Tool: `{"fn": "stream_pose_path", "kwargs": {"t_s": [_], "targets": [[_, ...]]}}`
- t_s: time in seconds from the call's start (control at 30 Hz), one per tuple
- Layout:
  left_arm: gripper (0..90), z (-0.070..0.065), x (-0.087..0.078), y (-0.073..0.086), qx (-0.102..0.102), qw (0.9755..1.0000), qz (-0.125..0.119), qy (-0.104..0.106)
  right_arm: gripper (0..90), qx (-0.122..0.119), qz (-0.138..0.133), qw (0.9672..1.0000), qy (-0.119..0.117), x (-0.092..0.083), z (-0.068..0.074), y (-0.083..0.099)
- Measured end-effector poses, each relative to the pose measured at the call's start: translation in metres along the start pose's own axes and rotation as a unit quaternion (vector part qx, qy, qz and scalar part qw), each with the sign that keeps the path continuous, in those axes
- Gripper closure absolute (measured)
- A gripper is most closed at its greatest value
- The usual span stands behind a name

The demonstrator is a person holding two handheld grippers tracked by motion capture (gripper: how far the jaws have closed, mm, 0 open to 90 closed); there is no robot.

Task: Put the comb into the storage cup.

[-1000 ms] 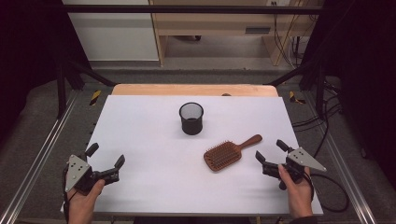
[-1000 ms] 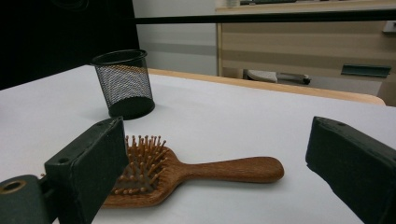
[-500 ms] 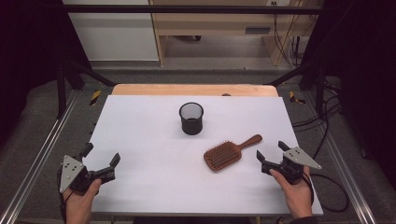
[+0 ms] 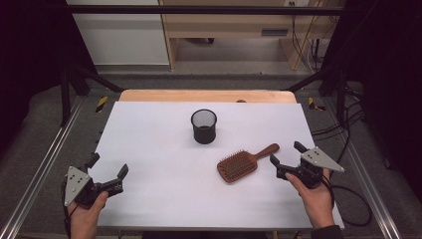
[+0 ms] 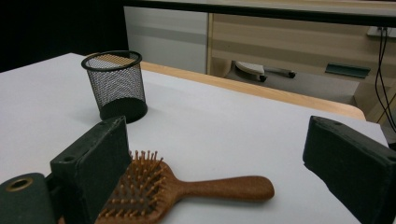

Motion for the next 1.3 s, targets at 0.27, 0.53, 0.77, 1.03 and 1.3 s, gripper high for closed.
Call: {"fn": "stream_pose_path", "kwargs": {"t_s": [0.27,0.53,0.77,1.03,1.3], "targets": [[0.6,0.0,0.0,0.0,0.0,1.0,0.001,0.0,7.6,-0.029,0.007,0.9995,-0.008,0.017,0.003,-0.037],[0.6,0.001,-0.001,0.001,-0.001,1.0,0.002,-0.002,8.2,-0.04,0.027,0.9988,-0.002,0.036,-0.005,-0.057],[0.6,0.001,0.0,0.001,0.0,1.0,0.003,-0.001,10.0,-0.029,0.052,0.9982,0.007,0.055,-0.021,-0.06],[0.5,0.001,0.0,0.001,0.001,1.0,0.003,0.0,12.4,-0.028,0.093,0.9952,0.017,0.075,-0.031,-0.047],[0.5,0.0,0.001,0.002,0.004,1.0,0.004,0.002,14.9,-0.037,0.144,0.9887,0.016,0.098,-0.033,-0.027]]}}
Point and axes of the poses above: each handheld gripper's, and its own axes: x roughly forward along the jaws, y roughly out of its underside, z roughly to its left, the point moved 6 cm from there along x, roughly forward along the jaws, and after that the axes turned 2 degrees about -y, right-handed, at the moved point
